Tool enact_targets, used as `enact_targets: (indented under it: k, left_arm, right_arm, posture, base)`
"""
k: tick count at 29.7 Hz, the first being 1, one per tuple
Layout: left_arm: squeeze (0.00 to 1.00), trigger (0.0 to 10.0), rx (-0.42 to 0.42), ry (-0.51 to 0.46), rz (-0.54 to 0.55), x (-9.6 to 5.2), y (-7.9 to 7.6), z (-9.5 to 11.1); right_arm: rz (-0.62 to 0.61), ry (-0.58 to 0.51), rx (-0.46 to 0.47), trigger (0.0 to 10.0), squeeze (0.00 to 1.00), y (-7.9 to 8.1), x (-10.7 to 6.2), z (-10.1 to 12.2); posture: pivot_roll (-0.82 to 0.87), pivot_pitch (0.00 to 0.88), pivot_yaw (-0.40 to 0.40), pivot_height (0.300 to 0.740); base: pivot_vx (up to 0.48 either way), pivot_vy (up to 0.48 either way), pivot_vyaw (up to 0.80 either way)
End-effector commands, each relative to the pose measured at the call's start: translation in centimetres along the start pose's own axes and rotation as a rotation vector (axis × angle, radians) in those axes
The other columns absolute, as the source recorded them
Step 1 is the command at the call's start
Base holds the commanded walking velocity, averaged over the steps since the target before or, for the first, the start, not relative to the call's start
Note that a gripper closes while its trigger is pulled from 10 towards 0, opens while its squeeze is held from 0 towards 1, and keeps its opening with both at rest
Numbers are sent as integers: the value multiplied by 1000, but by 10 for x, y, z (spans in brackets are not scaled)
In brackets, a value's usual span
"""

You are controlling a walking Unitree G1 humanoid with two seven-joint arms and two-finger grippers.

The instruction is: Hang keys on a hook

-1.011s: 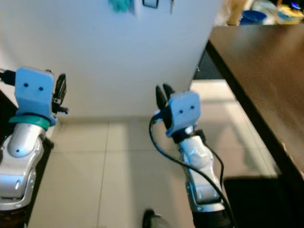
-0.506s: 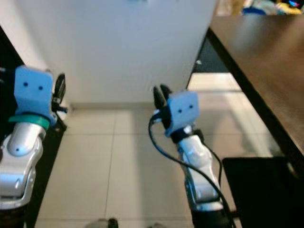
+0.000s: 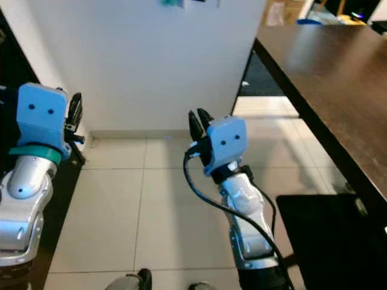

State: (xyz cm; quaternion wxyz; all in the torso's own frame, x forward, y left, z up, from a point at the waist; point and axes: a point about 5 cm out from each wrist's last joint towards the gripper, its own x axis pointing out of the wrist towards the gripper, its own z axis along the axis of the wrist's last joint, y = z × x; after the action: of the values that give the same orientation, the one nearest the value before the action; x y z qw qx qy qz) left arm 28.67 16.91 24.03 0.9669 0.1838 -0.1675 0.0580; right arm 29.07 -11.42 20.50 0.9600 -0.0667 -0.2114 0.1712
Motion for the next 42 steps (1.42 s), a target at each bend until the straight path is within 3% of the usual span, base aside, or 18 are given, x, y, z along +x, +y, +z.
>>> enact_targets:
  k: [1,29,32,37,40,41,42]
  left_arm:
    - [0,10000,8,4,2,-1,0,-2]
    - [0,10000,7,-3,-10,-1,-2,-1]
    - [0,10000,-25,15,-31,-2,-5,-2]
    - [0,10000,-34,56,-151,-6,-19,-8]
    - [0,10000,26,45,-375,-17,-47,-13]
    - [0,10000,26,45,-375,-17,-47,-13]
    - [0,10000,9,36,-448,-21,-55,-13]
  right_arm:
    - [7,0,6,10000,0,2,0,-2]
    - [22,0,6,10000,0,5,0,-3]
    - [29,3,3,10000,0,6,0,-3]
    - [50,16,-16,10000,0,7,2,-6]
    - [88,67,-72,10000,0,9,2,-14]
    - [88,67,-72,10000,0,9,2,-14]
    - [101,87,-76,10000,0,11,2,-17]
  posture:
    - [70,32,76,740]
    - [74,35,77,740]
    - [76,32,74,740]
    - [80,33,69,740]
    - [88,36,64,740]
    - [88,36,64,740]
    - [84,37,65,740]
  base:
    - [0,0,0]
    - [0,0,0]
    - [0,0,0]
    - [0,0,0]
    - [0,0,0]
    - [0,0,0]
    - [0,0,0]
